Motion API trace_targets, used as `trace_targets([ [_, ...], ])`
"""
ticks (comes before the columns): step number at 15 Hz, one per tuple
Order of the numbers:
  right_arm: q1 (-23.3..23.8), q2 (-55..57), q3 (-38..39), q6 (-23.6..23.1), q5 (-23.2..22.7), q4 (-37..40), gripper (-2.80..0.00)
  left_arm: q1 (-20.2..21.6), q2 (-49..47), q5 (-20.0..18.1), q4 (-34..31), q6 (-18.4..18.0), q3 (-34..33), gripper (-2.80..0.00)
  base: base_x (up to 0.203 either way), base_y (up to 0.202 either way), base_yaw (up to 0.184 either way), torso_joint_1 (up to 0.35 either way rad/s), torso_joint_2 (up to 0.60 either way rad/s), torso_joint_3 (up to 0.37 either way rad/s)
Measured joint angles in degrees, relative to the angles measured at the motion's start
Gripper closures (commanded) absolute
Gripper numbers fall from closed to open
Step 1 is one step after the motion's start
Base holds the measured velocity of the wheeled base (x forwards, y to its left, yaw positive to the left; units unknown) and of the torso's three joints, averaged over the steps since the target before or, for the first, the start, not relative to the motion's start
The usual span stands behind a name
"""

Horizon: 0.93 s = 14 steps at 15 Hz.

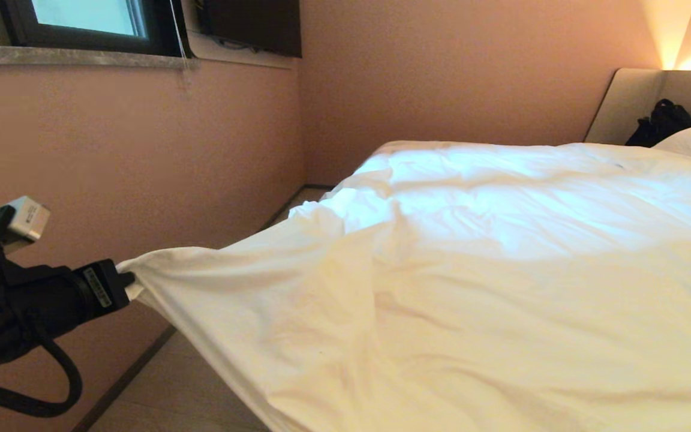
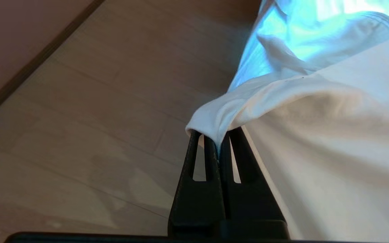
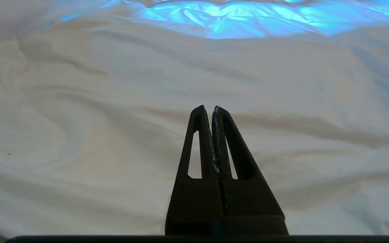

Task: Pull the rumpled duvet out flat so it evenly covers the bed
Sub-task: Flatten the corners of the folded blanket

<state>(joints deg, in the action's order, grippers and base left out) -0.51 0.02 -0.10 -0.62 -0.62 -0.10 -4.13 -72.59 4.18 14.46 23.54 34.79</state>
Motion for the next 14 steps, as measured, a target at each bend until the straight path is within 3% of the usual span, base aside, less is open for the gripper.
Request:
trace_targets([
  [3, 0.0, 0.0, 0.0, 0.0, 0.0, 0.0, 0.00, 5.4, -0.1, -0.1, 0.0, 0.0, -0.6, 0.00, 0.000, 0.000, 0.000, 0.000, 0.00, 0.000],
  [14, 0.0, 0.0, 0.0, 0.0, 0.0, 0.0, 0.00, 16.3, -5.5, -0.4, 0.1, 0.4, -2.8, 0.00, 0.000, 0.000, 0.000, 0.000, 0.00, 0.000],
])
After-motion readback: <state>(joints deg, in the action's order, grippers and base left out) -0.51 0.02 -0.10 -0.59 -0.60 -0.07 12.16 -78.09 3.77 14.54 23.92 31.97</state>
